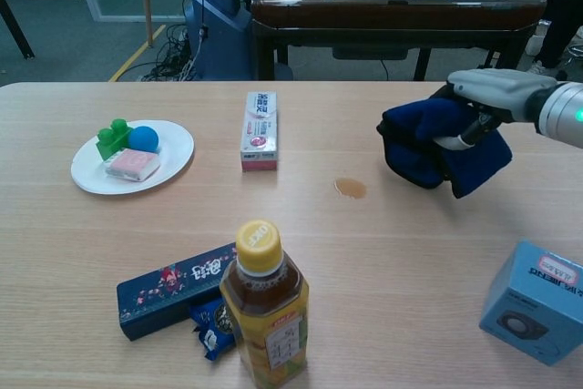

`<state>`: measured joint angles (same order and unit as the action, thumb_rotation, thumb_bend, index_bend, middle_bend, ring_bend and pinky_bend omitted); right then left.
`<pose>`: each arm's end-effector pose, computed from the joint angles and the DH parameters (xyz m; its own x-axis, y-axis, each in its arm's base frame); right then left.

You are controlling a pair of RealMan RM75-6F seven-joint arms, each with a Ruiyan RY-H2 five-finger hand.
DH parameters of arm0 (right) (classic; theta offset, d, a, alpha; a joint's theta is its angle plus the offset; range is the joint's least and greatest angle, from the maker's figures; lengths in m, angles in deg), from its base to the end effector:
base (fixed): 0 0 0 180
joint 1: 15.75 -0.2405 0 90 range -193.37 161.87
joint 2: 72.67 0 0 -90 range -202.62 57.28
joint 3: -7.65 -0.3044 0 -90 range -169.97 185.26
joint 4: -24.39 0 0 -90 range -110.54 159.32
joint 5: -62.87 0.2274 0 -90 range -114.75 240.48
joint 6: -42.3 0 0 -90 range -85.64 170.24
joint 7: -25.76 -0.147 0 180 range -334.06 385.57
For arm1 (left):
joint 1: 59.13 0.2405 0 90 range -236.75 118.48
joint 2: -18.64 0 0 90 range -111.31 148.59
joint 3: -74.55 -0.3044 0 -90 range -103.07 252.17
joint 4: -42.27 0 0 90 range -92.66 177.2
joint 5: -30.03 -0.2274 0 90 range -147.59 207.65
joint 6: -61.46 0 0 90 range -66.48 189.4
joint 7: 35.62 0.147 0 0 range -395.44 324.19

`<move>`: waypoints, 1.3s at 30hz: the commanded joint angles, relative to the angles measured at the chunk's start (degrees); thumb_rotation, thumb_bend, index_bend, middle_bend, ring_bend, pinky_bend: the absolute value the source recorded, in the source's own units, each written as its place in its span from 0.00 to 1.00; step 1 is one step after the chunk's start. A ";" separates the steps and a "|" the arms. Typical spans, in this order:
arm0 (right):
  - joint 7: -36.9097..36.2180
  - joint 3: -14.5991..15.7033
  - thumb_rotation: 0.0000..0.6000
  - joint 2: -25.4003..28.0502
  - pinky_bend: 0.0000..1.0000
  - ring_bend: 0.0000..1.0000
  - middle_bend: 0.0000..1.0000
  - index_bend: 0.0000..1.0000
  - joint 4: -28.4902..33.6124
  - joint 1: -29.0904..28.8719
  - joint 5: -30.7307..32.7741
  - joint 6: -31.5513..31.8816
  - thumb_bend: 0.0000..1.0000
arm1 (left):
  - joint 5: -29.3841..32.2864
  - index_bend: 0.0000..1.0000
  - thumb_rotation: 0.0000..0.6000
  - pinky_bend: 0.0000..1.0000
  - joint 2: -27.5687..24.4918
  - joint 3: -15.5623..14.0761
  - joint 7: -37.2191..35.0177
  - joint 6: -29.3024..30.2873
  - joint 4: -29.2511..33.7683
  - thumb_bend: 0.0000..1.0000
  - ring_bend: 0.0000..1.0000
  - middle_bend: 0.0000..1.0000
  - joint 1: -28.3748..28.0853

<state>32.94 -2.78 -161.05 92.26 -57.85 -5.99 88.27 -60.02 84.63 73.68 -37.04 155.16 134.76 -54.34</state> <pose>-0.2494 -0.4270 -0.0146 0.4934 -0.2931 0.8189 -0.8604 -0.3023 0.4102 -0.3695 0.1129 0.1596 0.3461 -0.0205 0.9380 0.9359 0.0770 -0.3437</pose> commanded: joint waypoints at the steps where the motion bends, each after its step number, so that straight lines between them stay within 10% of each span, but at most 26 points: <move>1: 2.61 -0.57 1.00 0.91 0.67 0.56 0.56 0.69 5.42 -1.14 -0.80 1.22 0.55 | 0.13 0.10 1.00 0.01 -0.07 0.01 -0.24 0.24 -0.13 0.17 0.02 0.00 0.19; 12: 13.27 -0.26 1.00 -5.82 0.67 0.56 0.56 0.69 5.76 -4.79 6.06 -0.46 0.55 | 0.63 0.10 1.00 0.01 -0.02 -0.05 -1.50 0.48 -1.20 0.17 0.02 0.00 0.72; 39: 22.44 -0.23 1.00 -17.89 0.67 0.56 0.56 0.69 -17.03 -9.54 15.50 -4.94 0.55 | 0.57 0.10 1.00 0.01 0.41 -0.22 -2.47 0.83 -2.27 0.17 0.02 0.00 1.35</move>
<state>55.04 -2.81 -178.56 76.28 -67.23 9.06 83.55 -59.45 85.04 73.46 -39.51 155.99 132.50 -52.99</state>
